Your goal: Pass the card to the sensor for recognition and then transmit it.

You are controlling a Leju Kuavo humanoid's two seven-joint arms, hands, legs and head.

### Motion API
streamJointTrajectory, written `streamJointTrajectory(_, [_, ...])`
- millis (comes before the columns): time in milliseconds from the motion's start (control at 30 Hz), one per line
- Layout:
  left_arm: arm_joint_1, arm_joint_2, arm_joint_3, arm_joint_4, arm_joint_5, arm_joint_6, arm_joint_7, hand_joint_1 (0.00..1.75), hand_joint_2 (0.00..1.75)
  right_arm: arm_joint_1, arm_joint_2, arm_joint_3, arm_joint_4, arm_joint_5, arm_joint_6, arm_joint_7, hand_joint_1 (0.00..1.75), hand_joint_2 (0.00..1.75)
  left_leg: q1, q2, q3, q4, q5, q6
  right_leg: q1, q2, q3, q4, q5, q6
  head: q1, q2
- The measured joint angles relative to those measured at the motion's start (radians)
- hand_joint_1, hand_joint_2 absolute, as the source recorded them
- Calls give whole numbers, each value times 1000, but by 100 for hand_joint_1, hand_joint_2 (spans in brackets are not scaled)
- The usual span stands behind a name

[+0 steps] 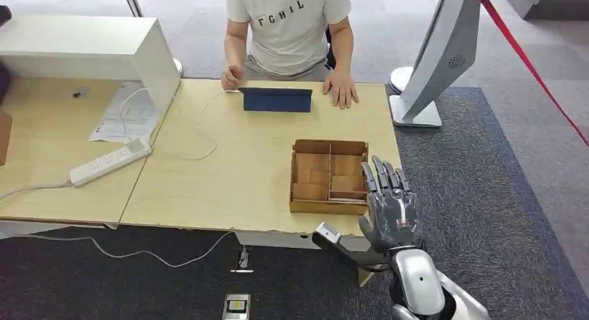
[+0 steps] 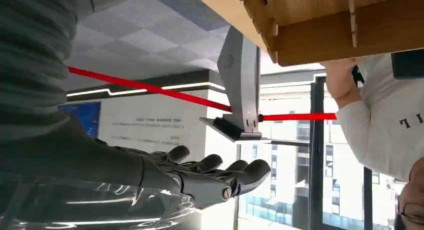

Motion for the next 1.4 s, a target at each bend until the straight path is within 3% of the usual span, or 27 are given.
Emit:
streamJointTrajectory(467, [-1, 1, 0, 0, 0, -2, 9, 0, 0, -68, 57, 35, 109, -75, -9, -37, 0, 175, 0, 0, 0, 0, 0, 0, 0, 0, 0, 0, 0, 0, 0, 0])
streamJointTrajectory(767, [0, 1, 0, 0, 1, -1, 9, 0, 0, -69, 61, 40, 116, -76, -9, -40, 0, 175, 0, 0, 0, 0, 0, 0, 0, 0, 0, 0, 0, 0, 0, 0])
streamJointTrajectory(867, [0, 1, 0, 0, 1, 1, 13, 0, 0, -74, 73, 60, 141, -112, 22, -34, 0, 175, 0, 0, 0, 0, 0, 0, 0, 0, 0, 0, 0, 0, 0, 0])
streamJointTrajectory(967, [1, 2, 0, 0, 3, 3, 10, 0, 0, -73, 64, 60, 123, -121, 48, -5, 0, 175, 0, 0, 0, 0, 0, 0, 0, 0, 0, 0, 0, 0, 0, 0])
streamJointTrajectory(1400, [1, 5, 0, 0, -3, 0, 12, 0, 0, -55, 44, 62, 56, -131, 90, 12, 0, 175, 0, 0, 0, 0, 0, 0, 0, 0, 0, 0, 0, 0, 0, 0])
